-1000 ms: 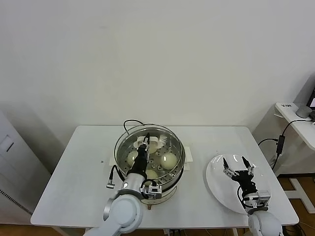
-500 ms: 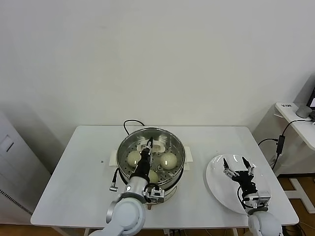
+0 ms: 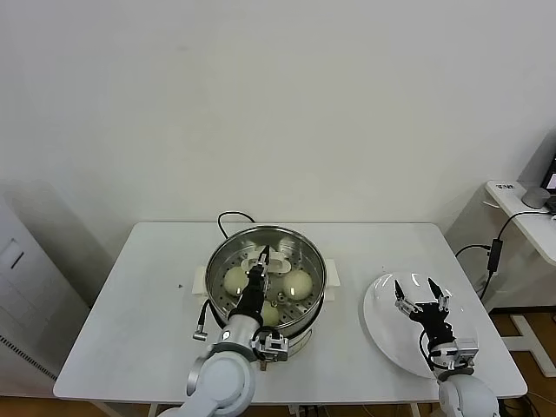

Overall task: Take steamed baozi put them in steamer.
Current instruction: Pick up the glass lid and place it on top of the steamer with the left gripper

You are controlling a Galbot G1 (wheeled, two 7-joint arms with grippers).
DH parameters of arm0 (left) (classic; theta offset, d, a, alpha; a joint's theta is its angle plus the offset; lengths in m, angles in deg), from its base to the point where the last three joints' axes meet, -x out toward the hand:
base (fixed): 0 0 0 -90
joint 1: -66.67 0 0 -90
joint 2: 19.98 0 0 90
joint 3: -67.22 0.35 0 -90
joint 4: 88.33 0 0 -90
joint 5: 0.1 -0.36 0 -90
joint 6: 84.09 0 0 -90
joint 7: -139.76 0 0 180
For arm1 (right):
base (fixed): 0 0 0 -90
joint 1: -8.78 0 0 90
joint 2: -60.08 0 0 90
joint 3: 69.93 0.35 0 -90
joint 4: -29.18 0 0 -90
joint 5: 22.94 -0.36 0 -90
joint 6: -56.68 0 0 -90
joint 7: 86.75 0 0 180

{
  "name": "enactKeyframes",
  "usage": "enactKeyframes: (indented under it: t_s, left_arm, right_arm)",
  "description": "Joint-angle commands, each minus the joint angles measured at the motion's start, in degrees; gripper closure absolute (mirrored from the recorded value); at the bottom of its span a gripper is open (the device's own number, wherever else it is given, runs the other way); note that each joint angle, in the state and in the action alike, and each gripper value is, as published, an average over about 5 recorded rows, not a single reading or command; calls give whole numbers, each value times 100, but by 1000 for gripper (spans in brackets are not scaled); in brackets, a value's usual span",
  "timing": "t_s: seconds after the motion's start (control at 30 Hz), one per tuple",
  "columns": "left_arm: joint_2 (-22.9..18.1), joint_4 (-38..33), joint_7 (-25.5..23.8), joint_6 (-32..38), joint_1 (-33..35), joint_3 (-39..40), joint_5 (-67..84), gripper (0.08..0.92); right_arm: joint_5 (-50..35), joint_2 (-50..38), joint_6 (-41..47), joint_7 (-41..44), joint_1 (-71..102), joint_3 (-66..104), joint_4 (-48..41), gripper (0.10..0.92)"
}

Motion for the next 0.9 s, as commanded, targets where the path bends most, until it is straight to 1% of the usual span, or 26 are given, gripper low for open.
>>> enactKeyframes:
  t_s: [0.03, 0.13, 0.23, 0.3, 0.37, 0.43, 0.5, 0.57, 0.63, 0.7, 0.77, 0.83, 0.9]
  left_arm:
    - [42, -53, 200, -15, 155, -85, 229, 891]
    - [118, -280, 312, 20, 295, -188, 529, 870]
    - [315, -699, 254, 255, 468, -346, 1188, 800]
    - [506, -1030, 12, 721, 595, -533, 1781, 739]
    - [737, -1395, -377, 1388, 708, -781, 2397, 687]
    - [976, -1755, -662, 1947, 760, -1030, 3138, 627]
    - [1155, -1985, -820, 2370, 750, -1297, 4059, 566]
    - [1308, -2067, -856, 2732, 702, -1633, 5073, 514]
    - [1391, -2066, -744, 2835, 665, -2052, 6177, 453]
    - [1350, -2067, -484, 2644, 654, -2494, 7561, 393]
    - [1167, -2057, 32, 2249, 646, -3057, 9052, 341]
    - [929, -1951, 691, 1784, 632, -3705, 10343, 280]
    - [790, -1719, 1183, 1436, 667, -4307, 11187, 228]
  right_arm:
    - [-5, 6, -5, 12, 18, 12, 27, 203]
    - [-8, 8, -13, 31, 34, 24, 27, 203]
    - [-16, 9, -27, 57, 49, 48, 15, 203]
    - [-26, 11, -35, 72, 50, 64, -2, 203]
    - [-40, 23, -43, 85, 37, 76, -28, 203]
    - [-59, 35, -48, 95, 22, 90, -51, 203]
    - [-79, 31, -48, 98, 8, 103, -63, 203]
    - [-122, 30, -16, 108, -2, 113, -71, 203]
    - [-247, 32, 97, 103, 18, 109, -36, 203]
    - [-373, 29, 232, 65, 56, 106, 20, 203]
    - [-425, 21, 303, 8, 82, 117, 79, 203]
    - [-410, 3, 270, -31, 81, 131, 122, 203]
    - [-362, -32, 294, -68, 100, 146, 201, 203]
